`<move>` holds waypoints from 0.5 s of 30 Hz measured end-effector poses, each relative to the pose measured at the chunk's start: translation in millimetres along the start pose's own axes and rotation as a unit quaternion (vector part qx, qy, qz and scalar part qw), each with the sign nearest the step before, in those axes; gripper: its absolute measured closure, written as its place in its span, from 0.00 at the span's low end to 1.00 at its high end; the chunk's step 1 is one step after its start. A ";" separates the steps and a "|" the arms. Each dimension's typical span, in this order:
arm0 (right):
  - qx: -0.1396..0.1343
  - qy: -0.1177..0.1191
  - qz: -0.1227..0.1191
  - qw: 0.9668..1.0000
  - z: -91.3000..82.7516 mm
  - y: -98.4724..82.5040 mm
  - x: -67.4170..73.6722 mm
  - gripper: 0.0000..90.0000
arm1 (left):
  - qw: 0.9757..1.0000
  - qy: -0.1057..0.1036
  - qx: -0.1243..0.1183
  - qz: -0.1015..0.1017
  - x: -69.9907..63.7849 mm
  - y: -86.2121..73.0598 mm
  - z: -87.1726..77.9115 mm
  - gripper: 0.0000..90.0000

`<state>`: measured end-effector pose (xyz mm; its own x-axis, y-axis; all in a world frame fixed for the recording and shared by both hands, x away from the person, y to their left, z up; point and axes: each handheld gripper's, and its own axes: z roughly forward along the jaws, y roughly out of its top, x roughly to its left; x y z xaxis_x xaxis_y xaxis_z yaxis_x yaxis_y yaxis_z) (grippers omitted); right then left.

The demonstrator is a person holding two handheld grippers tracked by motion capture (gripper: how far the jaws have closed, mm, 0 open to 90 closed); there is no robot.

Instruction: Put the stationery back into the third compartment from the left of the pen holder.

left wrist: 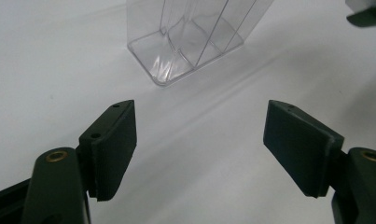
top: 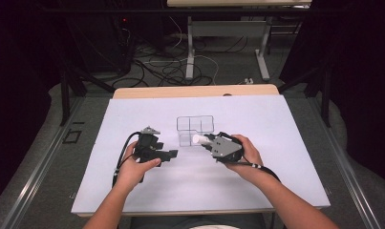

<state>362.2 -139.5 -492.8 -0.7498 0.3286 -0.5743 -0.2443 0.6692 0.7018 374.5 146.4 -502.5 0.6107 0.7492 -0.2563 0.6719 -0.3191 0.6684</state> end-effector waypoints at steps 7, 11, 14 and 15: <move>-0.040 -0.004 0.095 0.995 8.5 -2.1 -17.9 0.73 | 1.000 0.005 -0.005 -0.004 2.6 -3.2 -0.8 0.29; -0.063 -0.004 0.143 0.988 13.9 -4.2 -25.0 0.73 | 1.000 0.009 0.002 -0.025 4.3 -5.4 0.7 0.27; -0.072 -0.005 0.182 0.981 18.0 -7.4 -28.8 0.73 | 1.000 0.011 0.003 -0.029 5.4 -6.3 1.0 0.27; -0.080 -0.007 0.195 0.978 20.2 -9.0 -29.6 0.73 | 1.000 0.011 0.003 -0.026 5.8 -6.4 1.1 0.26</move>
<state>399.1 -141.7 -490.6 -0.7969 0.5476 -0.2550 -0.0351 0.3795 0.9245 374.2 152.1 -509.0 0.5662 0.7772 -0.2747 0.7048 -0.2835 0.6503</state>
